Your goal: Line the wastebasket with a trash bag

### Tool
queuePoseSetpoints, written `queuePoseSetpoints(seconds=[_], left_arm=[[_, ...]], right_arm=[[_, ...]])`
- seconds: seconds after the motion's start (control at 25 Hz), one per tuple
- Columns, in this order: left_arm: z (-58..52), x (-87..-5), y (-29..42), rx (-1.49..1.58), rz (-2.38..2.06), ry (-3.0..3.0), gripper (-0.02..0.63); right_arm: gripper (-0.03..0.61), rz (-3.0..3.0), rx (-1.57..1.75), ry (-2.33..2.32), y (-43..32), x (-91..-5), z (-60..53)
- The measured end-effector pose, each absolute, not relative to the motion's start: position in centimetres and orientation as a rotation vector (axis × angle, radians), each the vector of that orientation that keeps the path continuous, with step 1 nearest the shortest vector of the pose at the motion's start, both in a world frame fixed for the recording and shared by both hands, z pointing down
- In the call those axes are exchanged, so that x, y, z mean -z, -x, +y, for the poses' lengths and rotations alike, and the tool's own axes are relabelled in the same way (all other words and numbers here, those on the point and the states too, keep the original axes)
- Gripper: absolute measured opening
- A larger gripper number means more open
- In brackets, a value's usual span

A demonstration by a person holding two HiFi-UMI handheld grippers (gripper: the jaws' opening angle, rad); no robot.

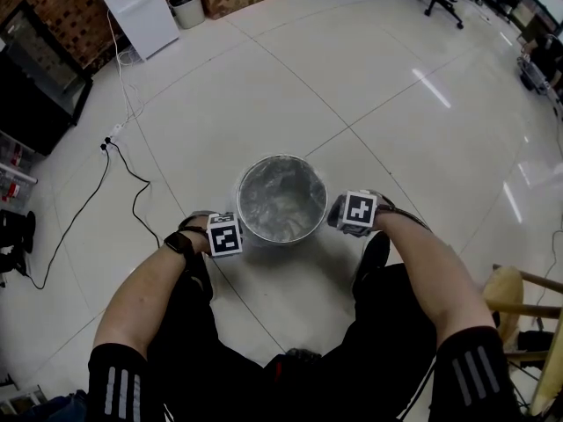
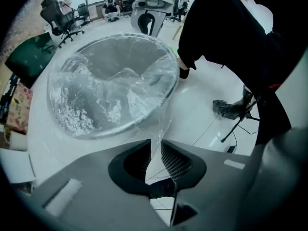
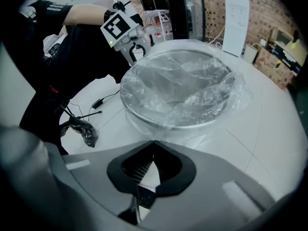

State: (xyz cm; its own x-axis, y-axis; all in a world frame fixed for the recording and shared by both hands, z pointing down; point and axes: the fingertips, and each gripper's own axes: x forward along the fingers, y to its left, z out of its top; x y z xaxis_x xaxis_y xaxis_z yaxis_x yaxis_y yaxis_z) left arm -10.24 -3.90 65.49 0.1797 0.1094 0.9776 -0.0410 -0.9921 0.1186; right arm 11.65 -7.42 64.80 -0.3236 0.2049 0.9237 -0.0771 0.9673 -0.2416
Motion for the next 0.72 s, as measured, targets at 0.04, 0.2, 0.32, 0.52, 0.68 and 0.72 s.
queuePoseSetpoints(seconds=[0.04,0.2,0.32,0.52,0.68,0.72], left_arm=[[-4.2,-65.6,10.2,-1.926,0.045,-2.322,0.069],[-4.6,-65.7,10.7,-1.908,0.028,-2.309,0.101],[-4.3,-65.3,11.5,-1.908,0.046,-2.286,0.111],[-2.3,-63.3,13.5,-1.809,0.115,-2.157,0.129],[-3.4,-59.6,12.1,-1.611,0.107,-2.258,0.145],[-3.9,-58.8,11.9,-1.579,0.093,-2.277,0.15]], right_arm=[[0.008,-1.891,-0.294,0.083,-11.4,-64.8,-7.5],[0.045,-1.904,-0.36,0.144,-10.8,-64.2,-6.9],[0.112,-1.92,-0.458,0.204,-11.8,-62.9,-6.5],[0.118,-2.048,-0.633,0.149,-13.2,-58.9,-8.4],[0.118,-2.146,-0.658,-0.013,-13.0,-56.9,-11.8],[0.118,-2.163,-0.655,-0.066,-12.9,-56.7,-12.7]])
